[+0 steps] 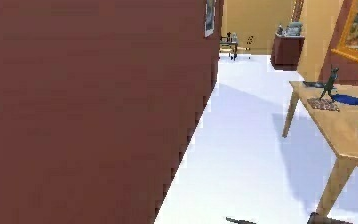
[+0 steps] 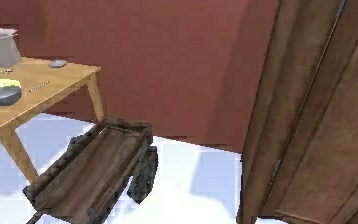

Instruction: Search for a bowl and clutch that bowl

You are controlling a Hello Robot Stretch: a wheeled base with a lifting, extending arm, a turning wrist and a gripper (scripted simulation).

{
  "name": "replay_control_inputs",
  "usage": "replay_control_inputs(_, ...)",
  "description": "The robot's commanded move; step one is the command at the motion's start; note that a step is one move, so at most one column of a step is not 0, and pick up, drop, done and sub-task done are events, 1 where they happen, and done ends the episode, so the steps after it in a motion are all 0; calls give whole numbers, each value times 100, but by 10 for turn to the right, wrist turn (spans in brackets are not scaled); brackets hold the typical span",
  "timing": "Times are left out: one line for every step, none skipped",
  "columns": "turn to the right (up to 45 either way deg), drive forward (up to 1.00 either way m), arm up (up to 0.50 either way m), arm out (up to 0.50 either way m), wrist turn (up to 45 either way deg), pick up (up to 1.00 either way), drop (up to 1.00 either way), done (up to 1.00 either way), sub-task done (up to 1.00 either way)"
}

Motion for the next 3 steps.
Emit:
replay_control_inputs(0,50,0,0,0,0,0,0,0)
replay_control_inputs(150,0,0,0,0,0,0,0,0)
replay_control_inputs(30,0,0,0,0,0,0,0,0)
